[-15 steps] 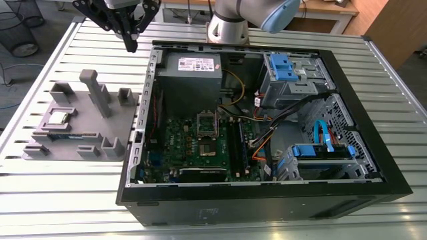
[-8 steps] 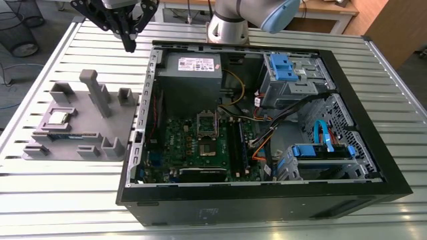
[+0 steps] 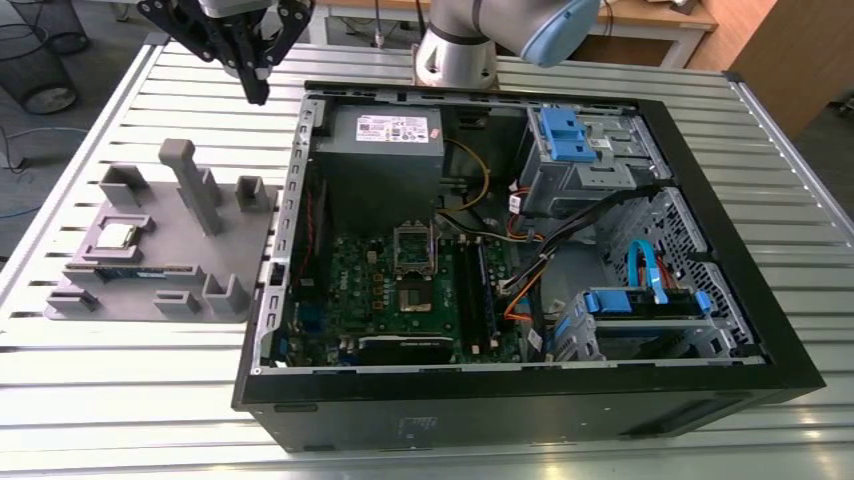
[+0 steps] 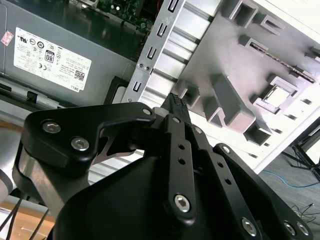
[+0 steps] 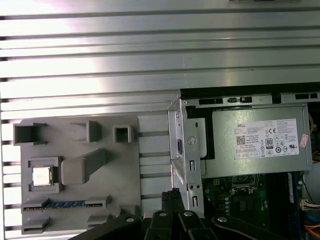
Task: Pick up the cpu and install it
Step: 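Reach for the cpu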
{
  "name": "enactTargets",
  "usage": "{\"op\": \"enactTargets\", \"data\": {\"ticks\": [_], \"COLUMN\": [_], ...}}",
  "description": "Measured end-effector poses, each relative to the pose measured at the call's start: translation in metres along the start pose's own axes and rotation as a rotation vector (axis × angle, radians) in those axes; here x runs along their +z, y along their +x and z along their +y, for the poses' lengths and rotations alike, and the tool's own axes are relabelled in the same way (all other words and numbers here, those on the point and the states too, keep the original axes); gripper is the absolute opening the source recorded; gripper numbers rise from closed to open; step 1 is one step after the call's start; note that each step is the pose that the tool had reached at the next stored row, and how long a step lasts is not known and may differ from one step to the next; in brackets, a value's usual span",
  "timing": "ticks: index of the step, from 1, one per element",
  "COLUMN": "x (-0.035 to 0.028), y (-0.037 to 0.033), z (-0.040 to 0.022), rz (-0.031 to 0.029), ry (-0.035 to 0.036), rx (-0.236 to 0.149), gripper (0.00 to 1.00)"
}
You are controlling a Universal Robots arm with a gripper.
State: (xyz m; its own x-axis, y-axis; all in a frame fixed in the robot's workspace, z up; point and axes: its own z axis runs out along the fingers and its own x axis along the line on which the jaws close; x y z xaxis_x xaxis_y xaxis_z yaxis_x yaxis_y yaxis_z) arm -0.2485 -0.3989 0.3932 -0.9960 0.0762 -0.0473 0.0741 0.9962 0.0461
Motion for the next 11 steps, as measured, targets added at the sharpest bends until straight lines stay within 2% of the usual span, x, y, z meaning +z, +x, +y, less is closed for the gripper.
{"op": "enactTargets", "data": {"ticks": [11], "x": [-0.0002], "y": [0.0038], "z": [-0.0003], "rz": [-0.0002], "ry": [0.0000], "rx": [0.000], "gripper": [0.11]}}
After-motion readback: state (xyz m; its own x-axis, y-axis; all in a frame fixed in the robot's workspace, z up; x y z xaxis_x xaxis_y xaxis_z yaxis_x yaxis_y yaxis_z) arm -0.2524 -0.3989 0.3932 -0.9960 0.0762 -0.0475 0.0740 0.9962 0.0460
